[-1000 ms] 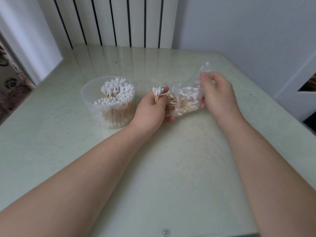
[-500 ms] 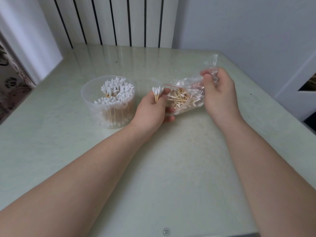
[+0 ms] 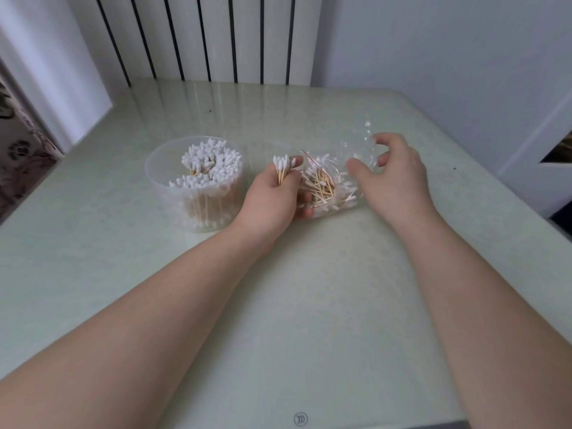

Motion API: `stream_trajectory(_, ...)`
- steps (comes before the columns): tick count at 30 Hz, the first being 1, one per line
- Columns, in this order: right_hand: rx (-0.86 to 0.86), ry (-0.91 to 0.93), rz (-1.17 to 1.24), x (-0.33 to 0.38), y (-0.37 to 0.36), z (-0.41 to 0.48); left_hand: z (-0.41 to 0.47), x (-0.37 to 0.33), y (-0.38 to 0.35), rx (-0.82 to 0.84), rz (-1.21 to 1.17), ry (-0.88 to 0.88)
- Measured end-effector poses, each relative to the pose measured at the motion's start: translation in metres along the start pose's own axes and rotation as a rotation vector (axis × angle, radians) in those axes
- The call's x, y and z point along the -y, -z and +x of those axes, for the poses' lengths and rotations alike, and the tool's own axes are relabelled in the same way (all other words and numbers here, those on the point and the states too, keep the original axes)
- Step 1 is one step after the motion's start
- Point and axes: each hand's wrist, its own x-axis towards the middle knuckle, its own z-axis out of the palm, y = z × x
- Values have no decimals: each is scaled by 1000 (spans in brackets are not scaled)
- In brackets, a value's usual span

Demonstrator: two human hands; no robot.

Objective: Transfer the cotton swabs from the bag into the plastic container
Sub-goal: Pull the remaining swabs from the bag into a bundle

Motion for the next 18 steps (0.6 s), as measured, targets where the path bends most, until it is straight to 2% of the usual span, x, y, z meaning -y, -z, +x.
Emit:
stream_trajectory(3, 20, -46, 275, 6, -3, -1, 1, 0, 0, -8, -2, -3)
stream_trajectory(5, 103, 19, 336, 12, -4, -7, 1, 1, 0, -12, -19, -1)
stream_trajectory(7, 165, 155, 217, 9, -9, -11, 1, 1, 1, -8, -27, 3)
stream_trajectory(10, 143, 302, -65, 3, -15, -12, 1, 1, 1, -7, -32, 8)
stream_trajectory(13, 88, 324, -179, 2, -12, -6, 2, 1, 1, -21, -25, 13)
stream_trajectory(18, 120, 340, -274, -1, -12, -4, 0, 0, 0, -12, -20, 11)
